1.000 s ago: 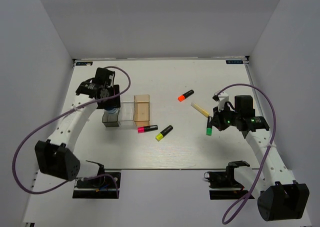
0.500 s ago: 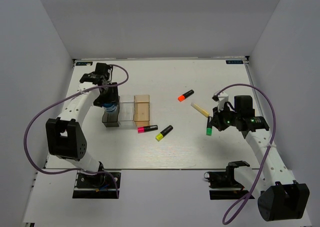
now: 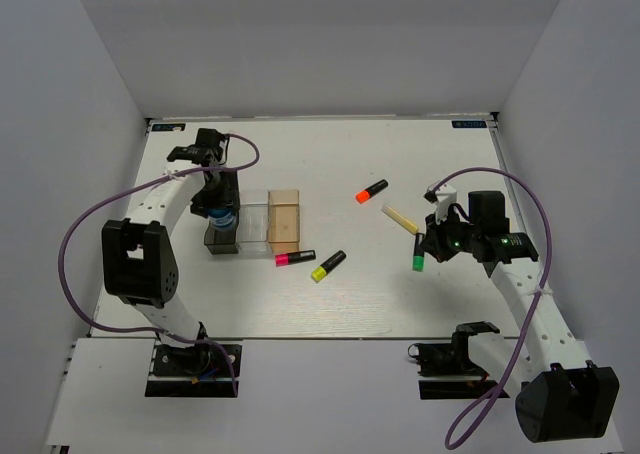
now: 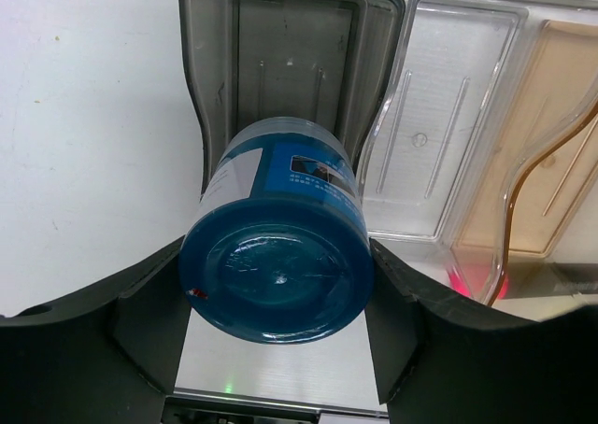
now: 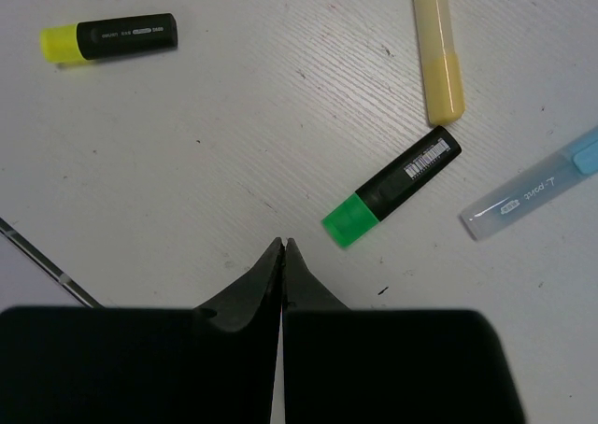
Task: Sort the stationery into containers
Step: Place the stationery in the storage box.
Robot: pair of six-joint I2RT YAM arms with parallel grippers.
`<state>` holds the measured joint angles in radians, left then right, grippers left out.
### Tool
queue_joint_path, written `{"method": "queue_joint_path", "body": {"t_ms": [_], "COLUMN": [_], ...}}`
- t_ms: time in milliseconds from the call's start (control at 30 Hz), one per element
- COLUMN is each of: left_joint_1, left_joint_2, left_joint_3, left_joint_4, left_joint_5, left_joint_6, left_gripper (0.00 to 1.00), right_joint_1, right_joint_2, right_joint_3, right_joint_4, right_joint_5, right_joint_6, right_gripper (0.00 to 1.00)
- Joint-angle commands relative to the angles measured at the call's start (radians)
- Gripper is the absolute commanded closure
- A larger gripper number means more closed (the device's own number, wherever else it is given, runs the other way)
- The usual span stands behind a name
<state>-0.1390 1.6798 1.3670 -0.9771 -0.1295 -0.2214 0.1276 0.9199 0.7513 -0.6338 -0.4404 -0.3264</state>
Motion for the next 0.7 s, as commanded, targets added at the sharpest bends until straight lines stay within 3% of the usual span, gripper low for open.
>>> {"method": "queue_joint_path", "body": {"t_ms": [0,33,200,300,333,467,667], "left_joint_1": [0.007,0.007,0.007,0.006,0.007,0.007,0.007], "left_joint_2": [-0.014,-0.014,-0.008,-0.005,-0.006,-0.005,-0.002], "left_joint_3": [-0.005,-0.011,-0.016,-0.022,-0.025,-0.023,-0.023], "left_joint_4": [0.031,0.034,0.032,0.035,0.034,0.031,0.029], "left_joint_5": [0.013,0.01,0.025,0.028,0.027,0.036,0.051], "left_joint_6": [0.007,0.005,0.002,-0.001,0.001,0.002,0.002], "left_gripper": [0.83,0.75,0.62,0.51,0.43,0.25,0.06], "right_joint_1": [0.007,0.007,0.007,0.007,0.006,0.009,0.006], "right_joint_2": [-0.001,-0.004,-0.003,-0.004,-0.006,-0.009,-0.009], "right_joint_3": [0.031,0.031,0.033,0.034,0.033,0.034,0.033], "right_joint_4": [0.0,0.002,0.0,0.0,0.0,0.0,0.002], "right_joint_5": [0.0,-0.003,-0.003,0.002,0.002,0.002,0.0], "right_joint_6": [-0.014,-0.017,-0.017,-0.019,-0.017,-0.02,-0.019], "right_gripper": [1.0,1.0,1.0,1.0,1.0,0.93,0.89]}}
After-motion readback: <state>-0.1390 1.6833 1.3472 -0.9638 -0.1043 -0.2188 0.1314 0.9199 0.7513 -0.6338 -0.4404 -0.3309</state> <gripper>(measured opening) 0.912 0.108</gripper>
